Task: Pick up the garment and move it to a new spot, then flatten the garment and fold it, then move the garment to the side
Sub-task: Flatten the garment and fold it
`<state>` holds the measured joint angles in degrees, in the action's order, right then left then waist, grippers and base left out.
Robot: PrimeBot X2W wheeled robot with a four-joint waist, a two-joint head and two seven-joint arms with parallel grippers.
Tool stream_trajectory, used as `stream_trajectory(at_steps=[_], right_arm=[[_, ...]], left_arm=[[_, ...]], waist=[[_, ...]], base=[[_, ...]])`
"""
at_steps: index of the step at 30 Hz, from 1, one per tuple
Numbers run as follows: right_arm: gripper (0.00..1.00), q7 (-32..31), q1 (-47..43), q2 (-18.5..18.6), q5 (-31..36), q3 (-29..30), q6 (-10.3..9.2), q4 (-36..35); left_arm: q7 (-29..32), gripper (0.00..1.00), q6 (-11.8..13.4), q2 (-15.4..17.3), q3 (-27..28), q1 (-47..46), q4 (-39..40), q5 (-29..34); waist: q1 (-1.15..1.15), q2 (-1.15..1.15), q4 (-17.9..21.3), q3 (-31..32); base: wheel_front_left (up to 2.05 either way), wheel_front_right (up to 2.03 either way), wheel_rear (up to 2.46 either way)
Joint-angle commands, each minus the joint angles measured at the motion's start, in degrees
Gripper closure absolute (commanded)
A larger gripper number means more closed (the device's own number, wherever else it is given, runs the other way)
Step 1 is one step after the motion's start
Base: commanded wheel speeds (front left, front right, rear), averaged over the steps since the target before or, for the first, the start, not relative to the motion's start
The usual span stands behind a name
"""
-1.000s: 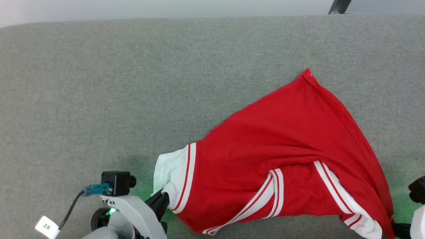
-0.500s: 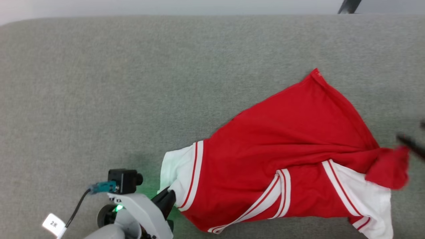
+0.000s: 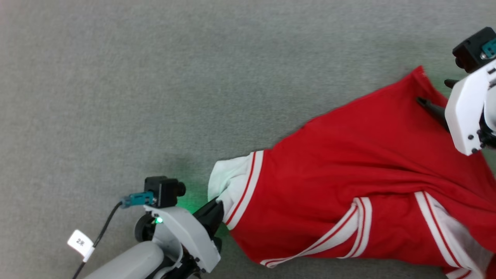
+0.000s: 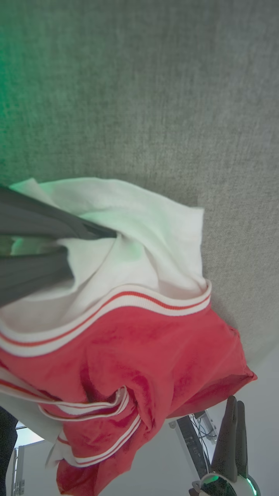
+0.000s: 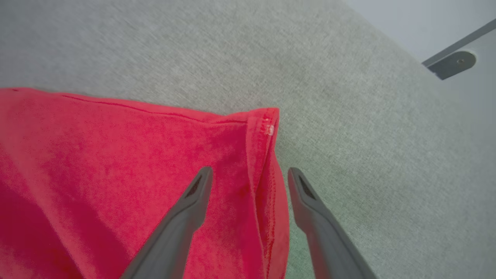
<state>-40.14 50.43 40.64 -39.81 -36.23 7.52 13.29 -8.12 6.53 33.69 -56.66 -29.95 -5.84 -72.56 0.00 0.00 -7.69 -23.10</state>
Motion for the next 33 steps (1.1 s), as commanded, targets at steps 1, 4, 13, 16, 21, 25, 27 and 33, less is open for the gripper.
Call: stream_trajectory(at_steps=[1,4,13,16,21,25,27,33], right_arm=[[0.00,1.3,2.3,-0.8,-0.1,-2.1,-0.07,3.6],[0.00,3.0,5.2,-1.6,-0.6,-5.6,-0.07,8.5],[1.00,7.2,8.2,-1.8,-5.5,-14.2,-0.08,16.3],[1.00,12.6,9.1,-2.5,-7.9,-12.0,-0.08,19.0],[1.00,20.6,10.8,-4.8,-10.8,-7.0,-0.07,24.1],[1.00,27.0,13.5,-7.3,-11.8,-2.0,-0.08,31.2],[1.00,30.0,15.6,-8.9,-11.9,0.4,-0.08,34.6],[1.00,36.5,24.3,-12.7,-11.4,6.2,-0.08,43.3]], left_arm=[[-0.2,1.00,-0.2,-0.6,-0.1,-0.7,-1.1,0.2],[-0.2,1.00,-0.5,-1.3,-0.1,-1.1,-2.3,0.3],[-1.4,1.00,-2.0,-2.6,0.9,-0.8,-4.6,-1.2],[-2.9,1.00,-2.8,-2.6,2.6,-0.5,-4.8,-2.2],[-4.3,1.00,-3.4,-2.0,5.3,-2.2,-4.8,-2.8],[-4.4,1.00,-4.2,-2.3,8.4,-6.8,-6.8,-3.6],[-4.1,1.00,-4.1,-2.5,9.6,-10.7,-9.0,-2.8],[-2.9,1.00,-5.6,-5.3,14.4,-26.9,-19.9,-2.9]], waist=[[0.00,0.00,-2.0,-1.8],[0.00,0.00,-2.5,-2.3],[0.00,0.00,-2.3,-1.6],[0.00,0.00,-1.6,-0.2],[0.00,0.00,-0.4,1.7],[0.00,0.00,0.6,2.7],[0.00,0.00,1.2,2.7],[0.00,0.00,3.5,0.9]], base=[[0.00,0.00,0.00],[0.00,0.00,0.00],[0.00,0.00,0.00],[0.00,0.00,0.00],[0.00,0.00,0.00],[0.00,0.00,0.00],[0.00,0.00,0.00],[0.00,0.00,0.00]])
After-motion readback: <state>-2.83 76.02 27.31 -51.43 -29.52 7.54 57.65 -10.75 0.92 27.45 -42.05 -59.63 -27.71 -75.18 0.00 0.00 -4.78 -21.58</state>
